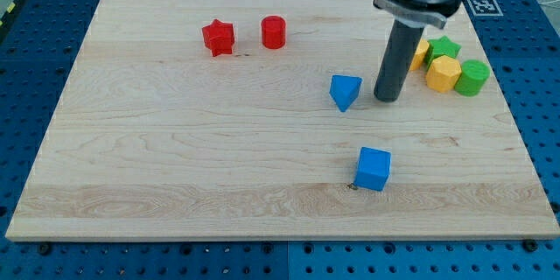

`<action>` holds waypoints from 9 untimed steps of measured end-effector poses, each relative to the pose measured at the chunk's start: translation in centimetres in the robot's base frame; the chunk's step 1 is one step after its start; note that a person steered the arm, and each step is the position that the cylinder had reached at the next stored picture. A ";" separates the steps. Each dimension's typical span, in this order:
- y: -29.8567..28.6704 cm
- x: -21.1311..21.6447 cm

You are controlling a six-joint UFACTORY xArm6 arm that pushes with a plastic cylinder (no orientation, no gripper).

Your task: Move the blue cube to the center of the board

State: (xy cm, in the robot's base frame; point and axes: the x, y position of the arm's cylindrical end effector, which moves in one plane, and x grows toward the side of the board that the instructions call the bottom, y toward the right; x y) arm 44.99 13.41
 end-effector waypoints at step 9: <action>-3.4 14.2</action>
State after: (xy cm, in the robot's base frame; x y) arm 59.16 9.98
